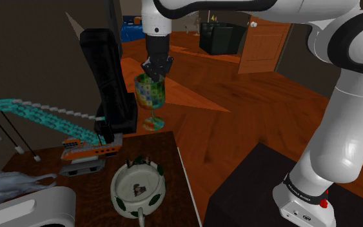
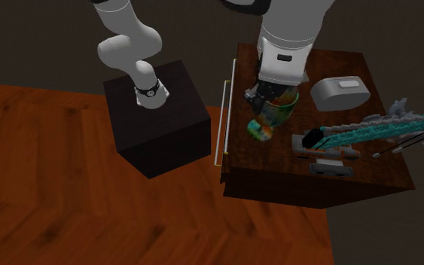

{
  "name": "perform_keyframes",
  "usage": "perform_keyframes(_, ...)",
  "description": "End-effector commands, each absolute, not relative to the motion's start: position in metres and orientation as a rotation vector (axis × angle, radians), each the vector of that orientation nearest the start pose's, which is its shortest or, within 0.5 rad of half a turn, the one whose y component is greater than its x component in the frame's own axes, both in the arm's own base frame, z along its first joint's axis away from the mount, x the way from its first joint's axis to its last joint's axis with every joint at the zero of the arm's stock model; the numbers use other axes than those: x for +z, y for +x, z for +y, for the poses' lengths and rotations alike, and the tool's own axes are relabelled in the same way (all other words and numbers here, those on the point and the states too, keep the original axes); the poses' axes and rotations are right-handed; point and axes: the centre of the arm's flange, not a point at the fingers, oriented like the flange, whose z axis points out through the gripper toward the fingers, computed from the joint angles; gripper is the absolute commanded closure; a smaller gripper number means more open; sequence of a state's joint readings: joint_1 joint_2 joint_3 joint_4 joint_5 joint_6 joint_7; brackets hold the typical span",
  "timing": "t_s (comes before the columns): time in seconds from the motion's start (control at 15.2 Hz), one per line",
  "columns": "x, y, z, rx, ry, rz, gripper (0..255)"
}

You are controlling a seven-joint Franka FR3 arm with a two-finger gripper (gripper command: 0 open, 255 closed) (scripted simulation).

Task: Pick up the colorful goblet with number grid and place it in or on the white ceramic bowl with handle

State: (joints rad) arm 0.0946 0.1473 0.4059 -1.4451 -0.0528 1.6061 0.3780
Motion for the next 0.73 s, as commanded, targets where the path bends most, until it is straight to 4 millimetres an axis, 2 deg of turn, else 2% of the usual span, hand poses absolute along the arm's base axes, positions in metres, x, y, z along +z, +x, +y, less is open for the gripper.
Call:
perform_keyframes(0.0,0.621,0.538,0.267,-0.033,-3.120,-0.186,255)
perform_keyframes(0.33,0.644,0.538,0.267,-0.033,-3.120,-0.186,255)
perform_keyframes(0.66,0.664,0.497,0.316,-0.033,-3.120,-0.186,255)
